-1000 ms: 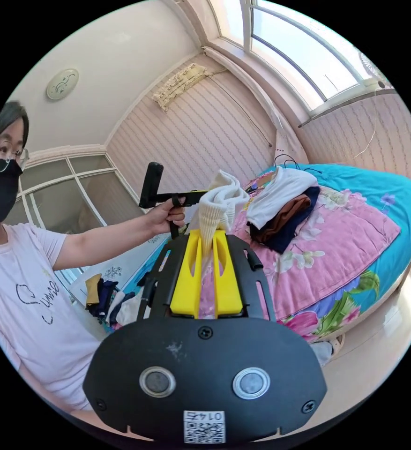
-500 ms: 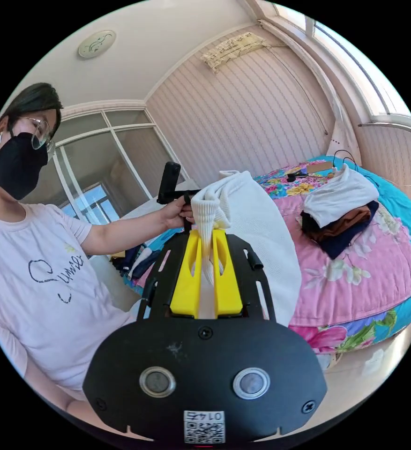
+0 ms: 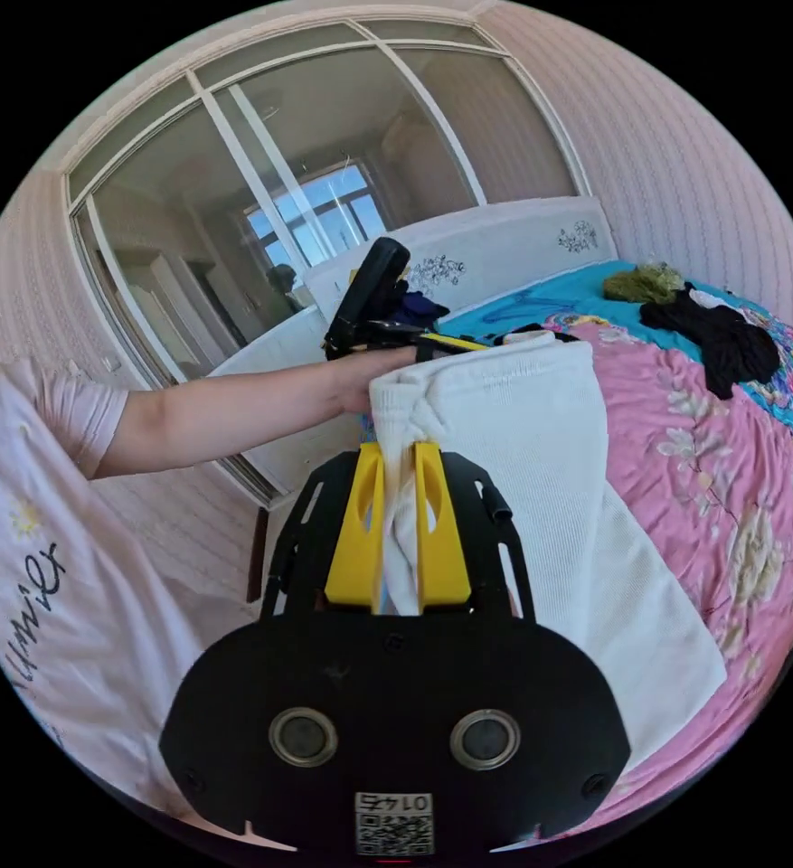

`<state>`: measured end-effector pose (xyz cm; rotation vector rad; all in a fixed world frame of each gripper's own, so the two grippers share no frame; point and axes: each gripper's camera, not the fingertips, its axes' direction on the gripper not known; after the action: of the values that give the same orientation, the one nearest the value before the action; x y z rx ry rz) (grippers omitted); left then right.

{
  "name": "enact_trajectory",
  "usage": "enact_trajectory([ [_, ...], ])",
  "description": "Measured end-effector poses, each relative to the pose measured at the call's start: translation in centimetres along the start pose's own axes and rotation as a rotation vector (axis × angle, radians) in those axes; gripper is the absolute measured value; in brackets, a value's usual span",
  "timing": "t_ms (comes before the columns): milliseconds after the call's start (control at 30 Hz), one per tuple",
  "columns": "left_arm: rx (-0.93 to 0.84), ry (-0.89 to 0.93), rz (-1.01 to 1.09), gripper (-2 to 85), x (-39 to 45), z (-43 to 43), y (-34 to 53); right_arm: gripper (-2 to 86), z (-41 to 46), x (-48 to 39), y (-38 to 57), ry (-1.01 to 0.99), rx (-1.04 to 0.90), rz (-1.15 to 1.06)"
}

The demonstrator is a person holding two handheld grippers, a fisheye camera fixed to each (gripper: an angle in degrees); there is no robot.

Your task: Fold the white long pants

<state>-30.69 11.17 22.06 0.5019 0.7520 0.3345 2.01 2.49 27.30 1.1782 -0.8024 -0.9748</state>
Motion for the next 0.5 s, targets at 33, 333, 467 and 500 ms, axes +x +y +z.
enact_trajectory([
  [33, -0.018, -0.035, -0.035, 5.2, -1.2, -0.2, 1.3, 7.1, 2.5, 0.5, 0.0, -0.008, -0.061, 0.000],
  [333, 0.089, -0.084, -0.360, 0.2, -5.1, -10.1, 16.6, 7.4, 19.3, 9.0, 3.9, -0.041, -0.274, 0.081],
  [467, 0.152, -0.116, -0.395, 5.8, -1.2, -12.6, 17.9, 8.8, 23.6, 13.8, 2.1, 0.147, -0.266, 0.054],
  [500, 0.153, -0.112, -0.408, 7.4, -0.6, -12.9, 17.7, 9.3, 25.1, 15.0, 1.2, 0.193, -0.271, 0.036],
])
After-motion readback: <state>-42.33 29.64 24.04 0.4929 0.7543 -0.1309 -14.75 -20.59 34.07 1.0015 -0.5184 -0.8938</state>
